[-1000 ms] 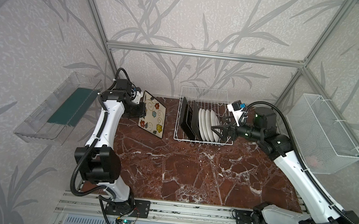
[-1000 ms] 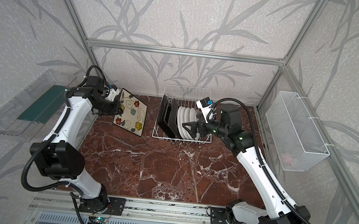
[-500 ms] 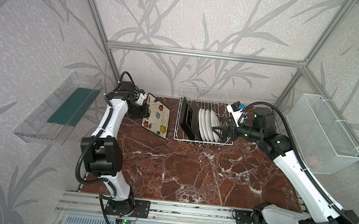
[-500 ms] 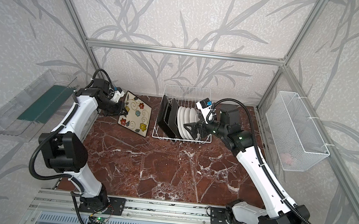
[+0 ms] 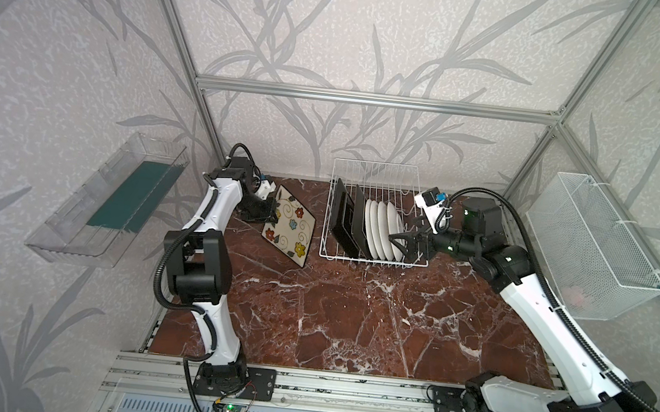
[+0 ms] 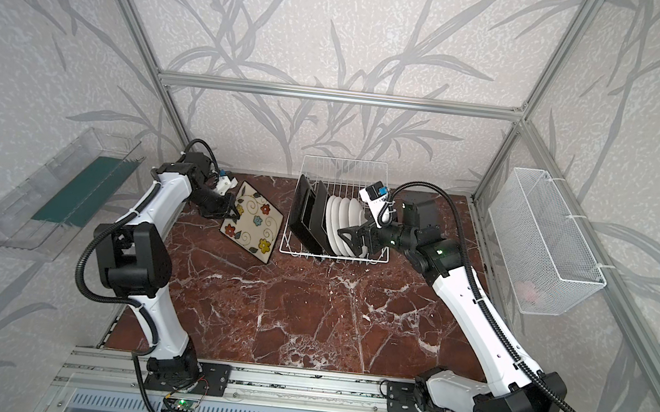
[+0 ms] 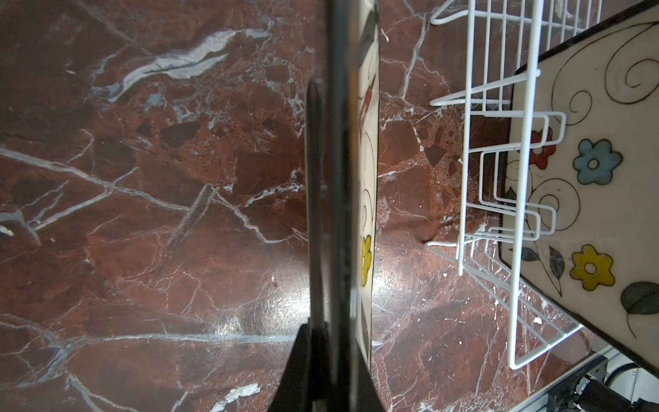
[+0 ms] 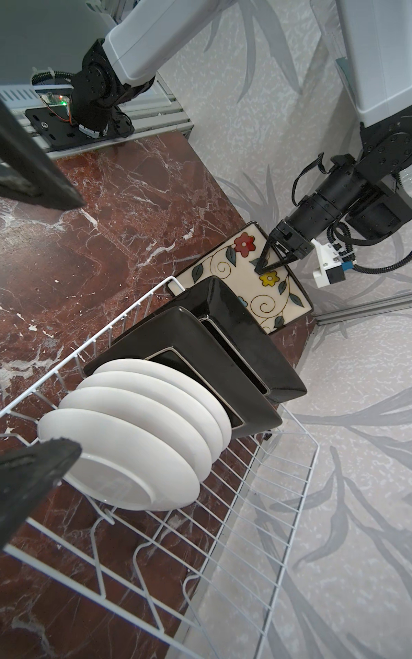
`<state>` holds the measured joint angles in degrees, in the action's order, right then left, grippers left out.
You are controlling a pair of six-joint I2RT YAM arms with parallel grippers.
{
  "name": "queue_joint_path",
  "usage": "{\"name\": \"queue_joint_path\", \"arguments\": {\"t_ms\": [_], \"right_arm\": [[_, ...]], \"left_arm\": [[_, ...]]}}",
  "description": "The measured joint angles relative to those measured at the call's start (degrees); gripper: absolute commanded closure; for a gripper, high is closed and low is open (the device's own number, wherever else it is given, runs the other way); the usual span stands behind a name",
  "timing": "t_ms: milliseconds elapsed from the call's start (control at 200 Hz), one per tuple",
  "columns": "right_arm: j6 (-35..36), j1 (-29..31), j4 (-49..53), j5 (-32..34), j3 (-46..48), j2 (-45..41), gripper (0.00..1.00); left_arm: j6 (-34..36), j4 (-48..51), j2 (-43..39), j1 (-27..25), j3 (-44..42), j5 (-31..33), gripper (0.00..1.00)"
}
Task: Unload the plates from the dish rack
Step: 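Lower the flower plate onto the table beside the rack with the left gripper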
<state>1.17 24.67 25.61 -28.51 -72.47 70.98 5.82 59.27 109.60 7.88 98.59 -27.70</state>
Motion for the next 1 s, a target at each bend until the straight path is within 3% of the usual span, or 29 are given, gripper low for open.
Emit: {"name": "queue_joint_path", "arguments": {"t_ms": [1000], "right_arm": [[-0.02,0.04,0.42,-0.46,-2.47,3.19,0.01]], "left_arm": [[-1.36,-2.36,7.63,4.98,3.58,-4.68,1.00]]}}
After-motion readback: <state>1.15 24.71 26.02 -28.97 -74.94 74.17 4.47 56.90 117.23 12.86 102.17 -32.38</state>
